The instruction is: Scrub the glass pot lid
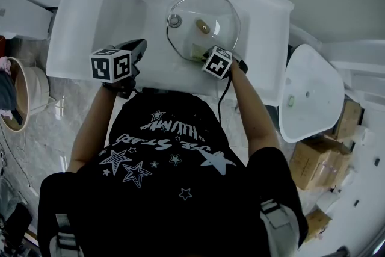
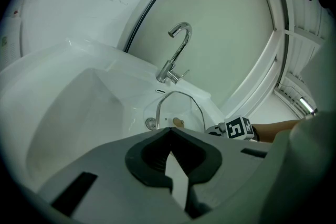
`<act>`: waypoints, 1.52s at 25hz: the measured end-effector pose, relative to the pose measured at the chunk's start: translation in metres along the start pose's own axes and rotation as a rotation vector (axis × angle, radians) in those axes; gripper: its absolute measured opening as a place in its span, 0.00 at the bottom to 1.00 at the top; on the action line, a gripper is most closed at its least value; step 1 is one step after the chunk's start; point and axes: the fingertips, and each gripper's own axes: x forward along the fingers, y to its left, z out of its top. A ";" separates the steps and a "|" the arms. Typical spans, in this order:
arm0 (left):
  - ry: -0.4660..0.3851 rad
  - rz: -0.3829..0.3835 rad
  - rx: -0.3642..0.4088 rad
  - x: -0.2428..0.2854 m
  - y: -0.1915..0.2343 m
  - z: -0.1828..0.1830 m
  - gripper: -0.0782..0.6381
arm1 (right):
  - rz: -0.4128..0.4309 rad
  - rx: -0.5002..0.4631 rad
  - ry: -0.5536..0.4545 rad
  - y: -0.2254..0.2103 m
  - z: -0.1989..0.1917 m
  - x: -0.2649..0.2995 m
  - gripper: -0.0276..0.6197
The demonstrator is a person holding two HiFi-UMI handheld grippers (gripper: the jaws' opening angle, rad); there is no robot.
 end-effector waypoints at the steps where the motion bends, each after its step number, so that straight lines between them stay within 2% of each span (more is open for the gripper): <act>1: -0.001 -0.001 -0.001 0.000 -0.001 0.000 0.12 | 0.015 0.002 0.004 0.003 -0.001 0.000 0.16; 5: -0.002 -0.002 0.002 0.001 -0.001 -0.001 0.12 | 0.071 -0.012 0.022 0.012 -0.004 0.002 0.16; 17: -0.006 0.001 0.000 0.002 -0.002 0.001 0.12 | 0.171 -0.047 0.065 0.020 -0.009 0.002 0.16; 21: -0.008 0.005 -0.005 0.003 -0.001 0.002 0.12 | 0.149 -0.065 0.032 0.013 -0.004 -0.007 0.15; 28: -0.019 0.006 -0.016 0.004 0.001 0.007 0.12 | 0.007 -0.109 -0.060 -0.024 0.011 -0.040 0.15; 30: -0.021 0.007 -0.017 0.005 0.002 0.009 0.12 | -0.080 -0.138 -0.089 -0.042 0.017 -0.050 0.15; 35: -0.022 0.010 -0.020 0.008 0.002 0.011 0.12 | -0.366 -0.238 -0.127 -0.095 0.034 -0.075 0.15; 38: -0.022 0.017 -0.021 0.008 0.004 0.013 0.12 | -0.496 -0.288 -0.130 -0.119 0.044 -0.086 0.15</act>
